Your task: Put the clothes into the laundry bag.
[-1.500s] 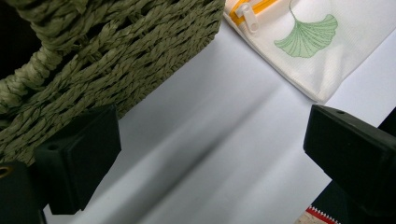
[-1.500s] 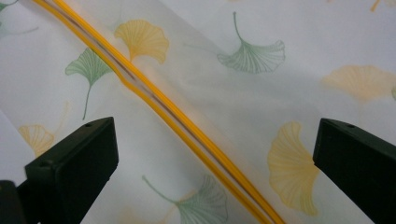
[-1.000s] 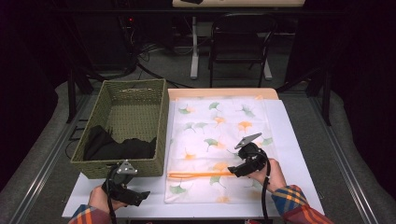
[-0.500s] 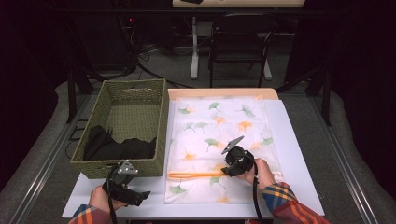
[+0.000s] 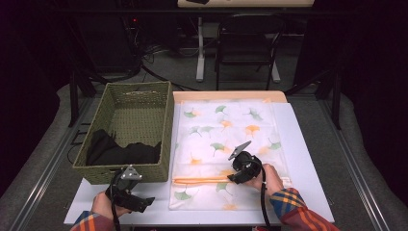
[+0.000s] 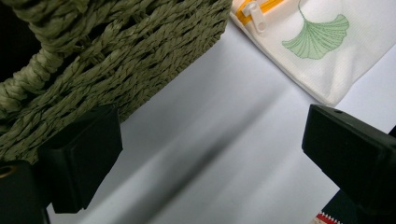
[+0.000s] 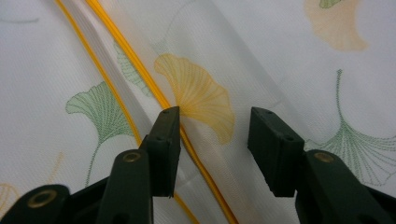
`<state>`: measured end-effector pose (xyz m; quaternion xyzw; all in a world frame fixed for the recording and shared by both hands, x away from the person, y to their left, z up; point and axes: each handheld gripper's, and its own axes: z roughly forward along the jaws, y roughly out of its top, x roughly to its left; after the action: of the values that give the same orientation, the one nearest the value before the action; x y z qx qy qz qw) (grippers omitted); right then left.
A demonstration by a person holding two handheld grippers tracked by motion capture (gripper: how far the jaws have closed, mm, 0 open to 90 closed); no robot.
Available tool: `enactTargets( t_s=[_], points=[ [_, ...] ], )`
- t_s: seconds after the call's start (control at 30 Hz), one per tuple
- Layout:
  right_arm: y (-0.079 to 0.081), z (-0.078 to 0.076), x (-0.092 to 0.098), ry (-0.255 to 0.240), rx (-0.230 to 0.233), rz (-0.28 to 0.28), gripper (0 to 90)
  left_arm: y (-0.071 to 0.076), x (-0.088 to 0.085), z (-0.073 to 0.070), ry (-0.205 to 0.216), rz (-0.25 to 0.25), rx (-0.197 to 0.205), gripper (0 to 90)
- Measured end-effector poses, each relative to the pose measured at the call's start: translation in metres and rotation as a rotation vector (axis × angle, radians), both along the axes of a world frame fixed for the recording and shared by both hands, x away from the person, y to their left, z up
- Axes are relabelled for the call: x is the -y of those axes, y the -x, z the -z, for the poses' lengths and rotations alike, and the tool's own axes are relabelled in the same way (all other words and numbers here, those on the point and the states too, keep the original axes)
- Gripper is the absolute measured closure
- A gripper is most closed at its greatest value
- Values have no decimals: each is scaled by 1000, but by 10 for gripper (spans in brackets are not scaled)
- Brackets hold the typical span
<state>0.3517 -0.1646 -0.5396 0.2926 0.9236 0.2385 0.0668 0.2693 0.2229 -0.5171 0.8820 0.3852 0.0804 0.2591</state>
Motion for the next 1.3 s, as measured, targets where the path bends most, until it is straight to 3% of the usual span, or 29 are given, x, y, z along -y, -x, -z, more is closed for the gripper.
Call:
enactTargets(
  t_s=[0.33, 0.53, 0.7, 0.93, 1.2, 1.3],
  points=[
    [0, 0, 2, 4, 32, 43, 691, 1, 0, 0, -5, 2, 4, 55],
    [0, -1, 1, 16, 46, 52, 852, 0, 1, 1, -6, 9, 2, 58],
    [2, -4, 1, 23, 61, 44, 869, 0, 1, 1, -5, 16, 2, 57],
    [3, -17, 6, -27, 66, 64, 869, 2, 2, -1, 4, 17, 3, 55],
    [2, -25, 12, -73, 64, 80, 880, 5, 3, -9, 6, 94, 15, 64],
    [1, -26, 14, -86, 61, 79, 883, 6, 4, -15, 11, 140, 1, 63]
  ],
)
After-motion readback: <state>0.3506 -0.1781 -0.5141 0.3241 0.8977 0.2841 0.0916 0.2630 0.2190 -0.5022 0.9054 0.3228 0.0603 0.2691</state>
